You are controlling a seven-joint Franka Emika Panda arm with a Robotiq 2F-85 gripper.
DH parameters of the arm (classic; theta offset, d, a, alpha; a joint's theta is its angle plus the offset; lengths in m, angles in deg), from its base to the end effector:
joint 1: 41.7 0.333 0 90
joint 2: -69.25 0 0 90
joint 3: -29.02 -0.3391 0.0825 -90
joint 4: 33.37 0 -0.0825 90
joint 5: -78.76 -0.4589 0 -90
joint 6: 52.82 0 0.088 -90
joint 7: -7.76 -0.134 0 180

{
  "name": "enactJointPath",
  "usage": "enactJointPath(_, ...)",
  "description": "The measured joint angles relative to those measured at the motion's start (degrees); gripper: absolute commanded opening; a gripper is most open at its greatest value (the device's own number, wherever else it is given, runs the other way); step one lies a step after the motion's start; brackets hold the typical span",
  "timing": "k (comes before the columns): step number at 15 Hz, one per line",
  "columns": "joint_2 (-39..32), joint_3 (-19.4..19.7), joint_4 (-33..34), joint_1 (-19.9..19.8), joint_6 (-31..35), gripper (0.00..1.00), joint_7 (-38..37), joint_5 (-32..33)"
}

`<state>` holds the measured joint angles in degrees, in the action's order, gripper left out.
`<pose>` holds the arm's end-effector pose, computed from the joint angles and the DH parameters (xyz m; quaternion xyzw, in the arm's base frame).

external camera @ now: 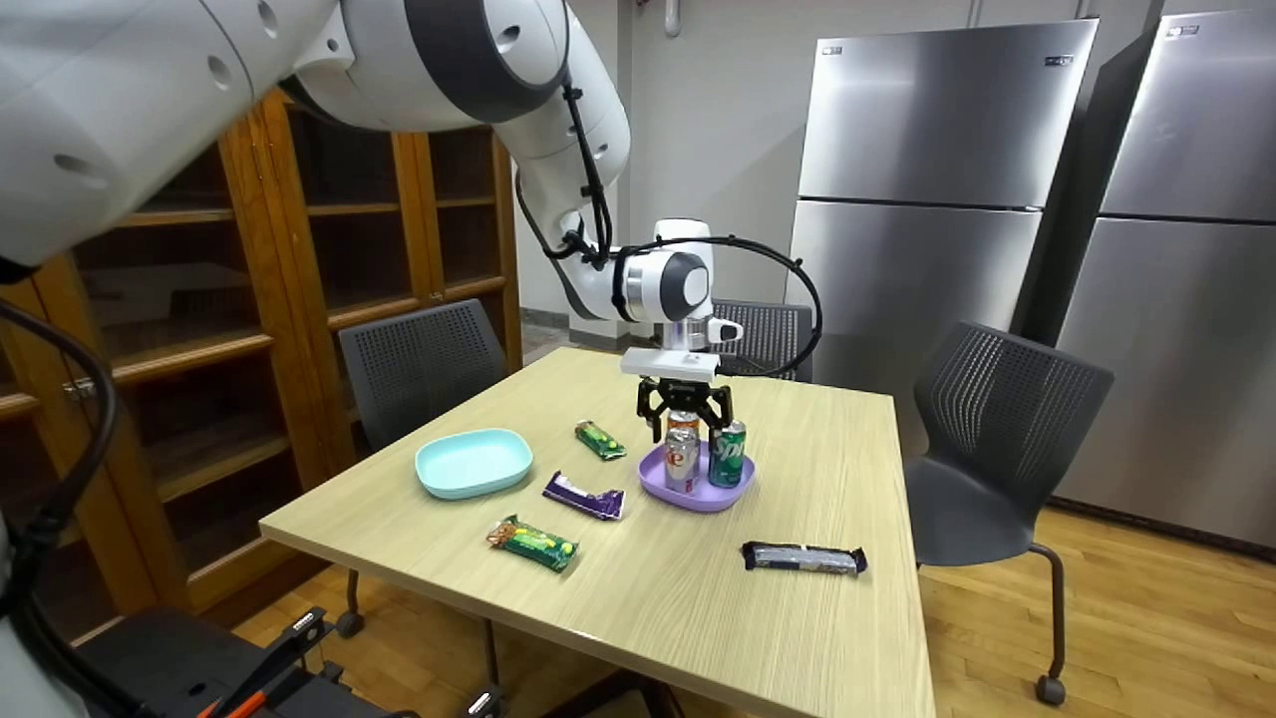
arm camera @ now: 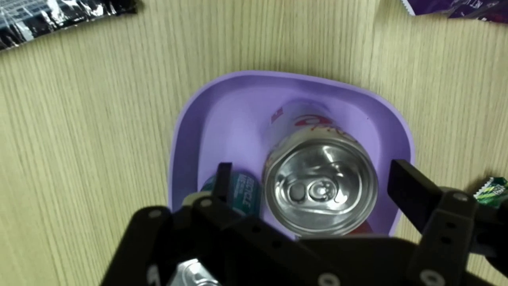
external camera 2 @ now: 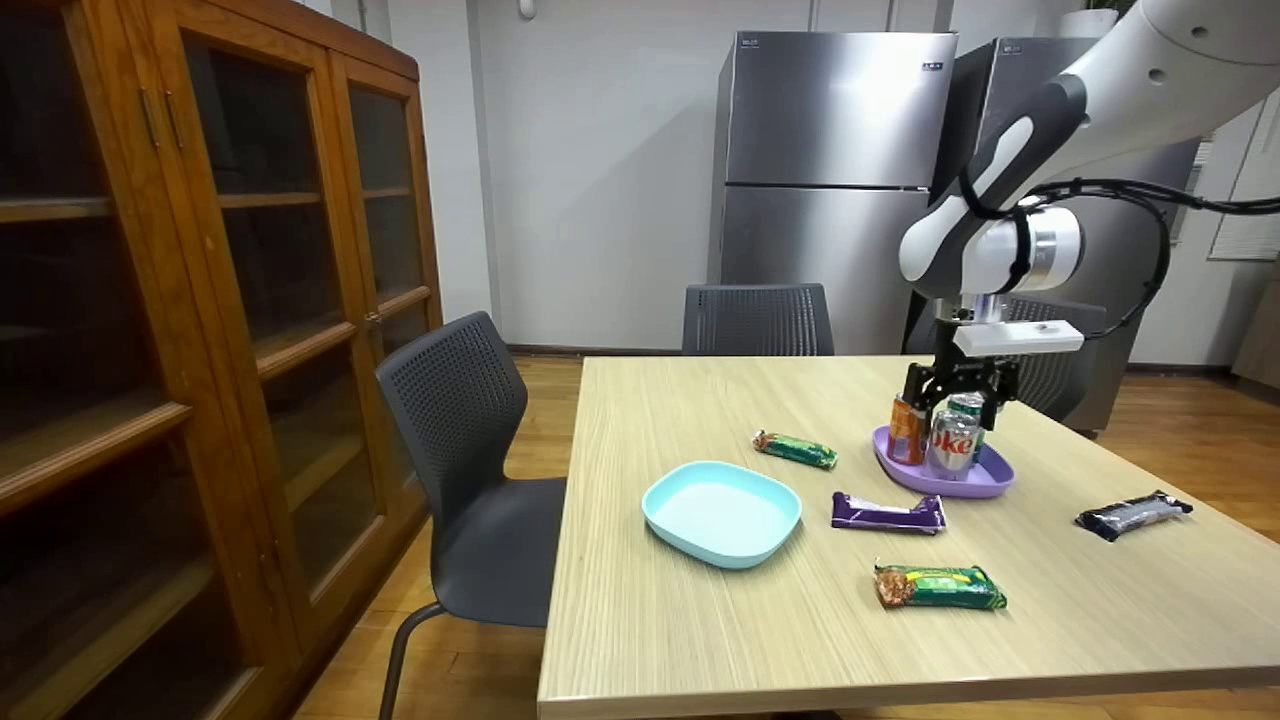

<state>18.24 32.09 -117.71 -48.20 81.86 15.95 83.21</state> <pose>0.7729 -0.1279 0.0797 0.9985 0.0252 -0.0130 0.0469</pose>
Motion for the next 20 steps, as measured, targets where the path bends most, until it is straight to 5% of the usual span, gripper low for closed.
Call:
enactJointPath(14, 20.0, 2.3, -20.0, -3.9, 1.8, 1.0, 0.1, -0.1)
enactJointPath(20, 21.6, 4.3, -26.3, -7.2, 8.7, 1.0, 0.4, -0.7)
